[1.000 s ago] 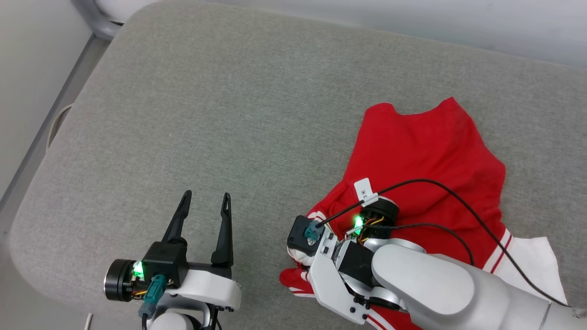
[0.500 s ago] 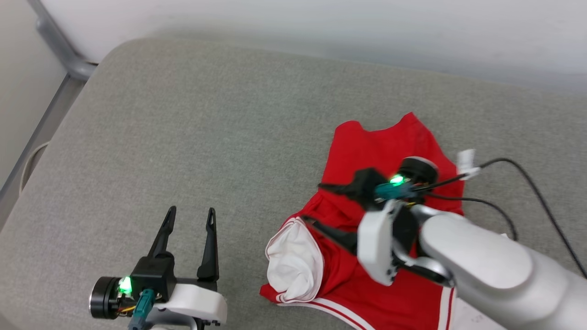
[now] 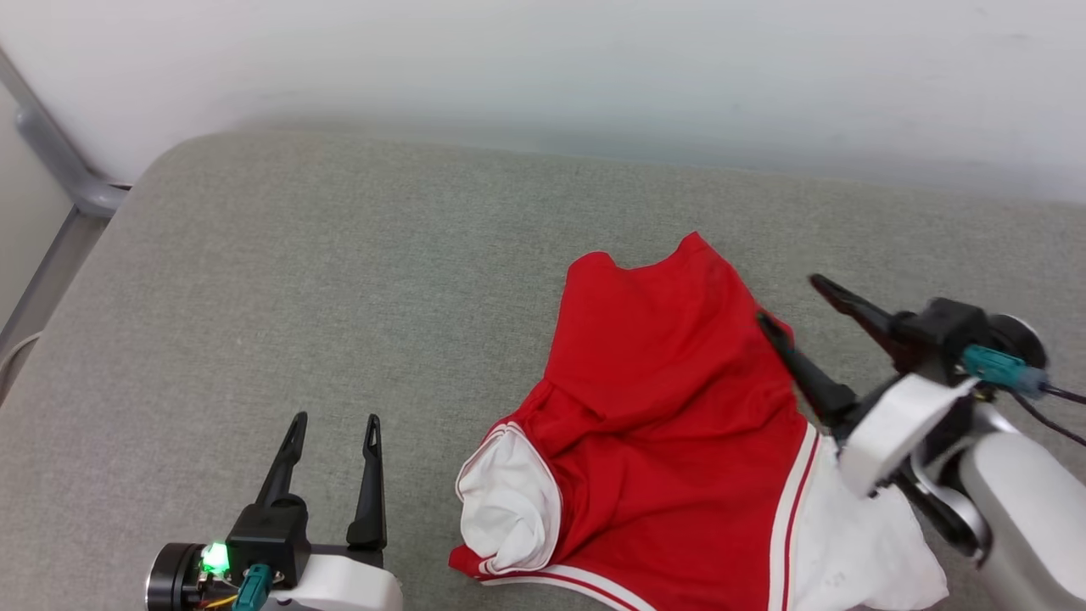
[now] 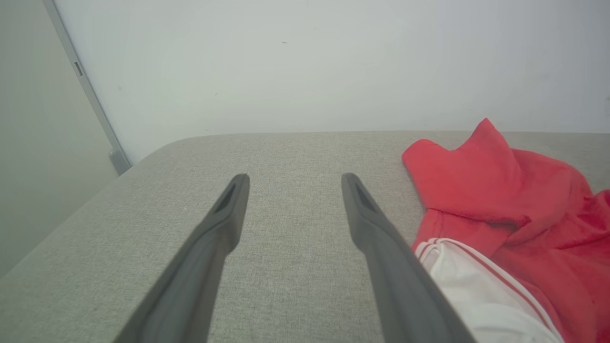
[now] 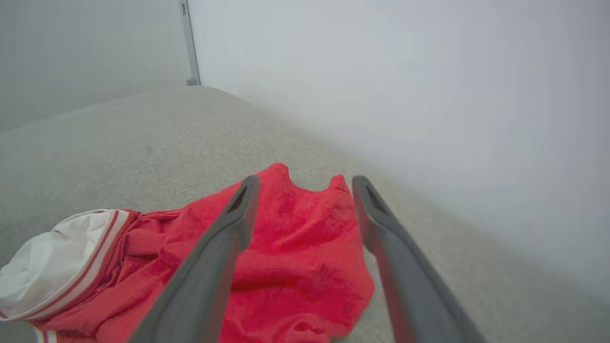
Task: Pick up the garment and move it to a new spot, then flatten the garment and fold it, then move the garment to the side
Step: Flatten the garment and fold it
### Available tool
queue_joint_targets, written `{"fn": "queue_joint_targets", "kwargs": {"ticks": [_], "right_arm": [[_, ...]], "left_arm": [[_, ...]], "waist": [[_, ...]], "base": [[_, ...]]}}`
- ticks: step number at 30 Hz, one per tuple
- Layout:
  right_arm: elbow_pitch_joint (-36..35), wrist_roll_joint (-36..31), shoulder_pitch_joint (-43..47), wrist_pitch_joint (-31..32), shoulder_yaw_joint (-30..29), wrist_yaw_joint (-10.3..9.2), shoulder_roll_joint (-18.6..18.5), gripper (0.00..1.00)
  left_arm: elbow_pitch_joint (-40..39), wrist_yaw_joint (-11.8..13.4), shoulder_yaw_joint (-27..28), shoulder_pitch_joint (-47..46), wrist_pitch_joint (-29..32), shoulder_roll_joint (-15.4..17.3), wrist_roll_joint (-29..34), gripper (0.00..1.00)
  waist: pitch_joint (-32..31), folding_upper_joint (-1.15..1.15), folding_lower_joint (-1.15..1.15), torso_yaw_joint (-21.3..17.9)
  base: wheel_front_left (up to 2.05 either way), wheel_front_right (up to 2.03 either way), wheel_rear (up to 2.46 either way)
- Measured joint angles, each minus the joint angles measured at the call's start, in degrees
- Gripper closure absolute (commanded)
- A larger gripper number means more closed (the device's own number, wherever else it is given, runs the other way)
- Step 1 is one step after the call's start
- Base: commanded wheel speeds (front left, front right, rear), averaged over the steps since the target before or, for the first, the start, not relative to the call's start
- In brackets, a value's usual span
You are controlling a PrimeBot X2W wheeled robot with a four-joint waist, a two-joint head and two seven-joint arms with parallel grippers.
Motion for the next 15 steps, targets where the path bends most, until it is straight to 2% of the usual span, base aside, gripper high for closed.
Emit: {"fn": "queue_joint_targets", "kwargs": {"ticks": [4, 8, 15], "right_arm": [[-4.2, -3.1, 5.1, 4.5, -7.5, -0.01, -0.7, 0.0], [-10.3, -3.7, 8.3, 13.9, -10.8, 0.0, -3.6, 0.0], [-17.9, 3.1, 13.2, 38.1, -9.5, -0.01, -12.0, 0.0]], "left_arm": [[-0.4, -0.2, 0.2, 0.3, 0.0, 0.1, 0.3, 0.0], [-0.5, -0.2, 0.3, 1.0, 0.0, 0.2, 0.4, 0.0], [-0.8, -0.3, 0.4, 1.1, 0.0, 0.3, 0.6, 0.0]], "waist": [[-0.5, 0.0, 0.0, -0.8], [-0.8, 0.0, 0.0, -1.5], [-0.2, 0.0, 0.0, -1.9]], "base": [[0.0, 0.0, 0.0], [0.0, 0.0, 0.0], [0.0, 0.0, 0.0]]}}
